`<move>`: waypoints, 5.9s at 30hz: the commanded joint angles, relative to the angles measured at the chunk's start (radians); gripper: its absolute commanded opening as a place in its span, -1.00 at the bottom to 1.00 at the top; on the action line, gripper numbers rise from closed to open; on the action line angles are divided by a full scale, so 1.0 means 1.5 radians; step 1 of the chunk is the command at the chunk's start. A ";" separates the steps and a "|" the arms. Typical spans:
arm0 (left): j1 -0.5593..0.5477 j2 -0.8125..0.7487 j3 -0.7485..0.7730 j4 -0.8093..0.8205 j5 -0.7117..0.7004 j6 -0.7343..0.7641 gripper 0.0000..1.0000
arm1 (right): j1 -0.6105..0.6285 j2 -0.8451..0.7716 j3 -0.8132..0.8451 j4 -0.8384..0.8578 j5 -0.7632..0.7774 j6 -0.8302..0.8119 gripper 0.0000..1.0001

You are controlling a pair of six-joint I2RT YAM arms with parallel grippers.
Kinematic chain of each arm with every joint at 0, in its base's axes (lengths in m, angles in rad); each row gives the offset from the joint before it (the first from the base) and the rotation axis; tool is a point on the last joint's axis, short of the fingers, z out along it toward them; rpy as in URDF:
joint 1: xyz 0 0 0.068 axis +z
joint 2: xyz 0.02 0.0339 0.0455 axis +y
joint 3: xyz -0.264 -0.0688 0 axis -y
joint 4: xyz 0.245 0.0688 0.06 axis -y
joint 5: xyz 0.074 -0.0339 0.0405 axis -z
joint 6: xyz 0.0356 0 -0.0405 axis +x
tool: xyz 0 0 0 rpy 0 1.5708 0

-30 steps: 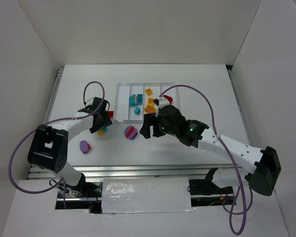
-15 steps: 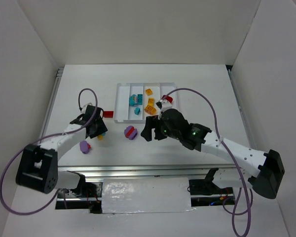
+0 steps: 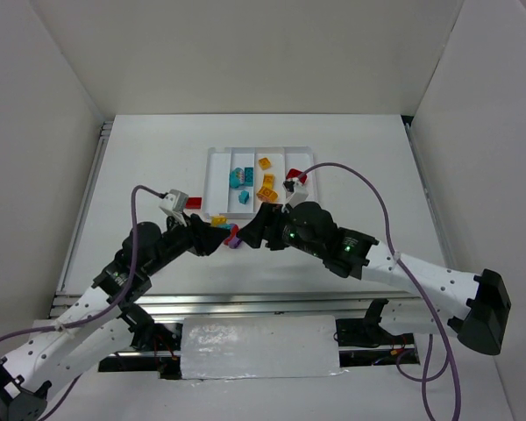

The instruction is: Sort the legos into containers by color

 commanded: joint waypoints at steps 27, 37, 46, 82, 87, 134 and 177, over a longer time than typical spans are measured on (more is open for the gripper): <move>-0.076 -0.055 -0.057 0.142 0.122 0.169 -0.38 | 0.067 0.106 0.098 0.005 -0.100 -0.009 -0.90; -0.077 -0.022 0.040 0.022 0.111 0.091 0.99 | 0.020 0.044 -0.024 0.207 -0.197 -0.157 -1.00; -0.077 0.059 0.199 -0.140 0.356 0.081 0.99 | -0.134 -0.114 -0.112 0.283 -0.581 -0.316 -1.00; -0.091 0.060 0.164 -0.041 0.433 0.066 -1.00 | -0.096 -0.099 -0.092 0.336 -0.647 -0.285 -0.55; -0.091 0.055 0.168 -0.056 0.413 0.065 -1.00 | -0.097 -0.104 -0.101 0.328 -0.613 -0.305 -1.00; -0.077 -0.066 0.283 -0.473 -0.324 0.111 -1.00 | -0.198 0.848 0.778 -0.201 0.072 -0.184 -1.00; -0.045 0.033 0.201 -0.169 0.208 0.062 -1.00 | -0.154 0.144 0.131 0.072 -0.342 -0.190 0.45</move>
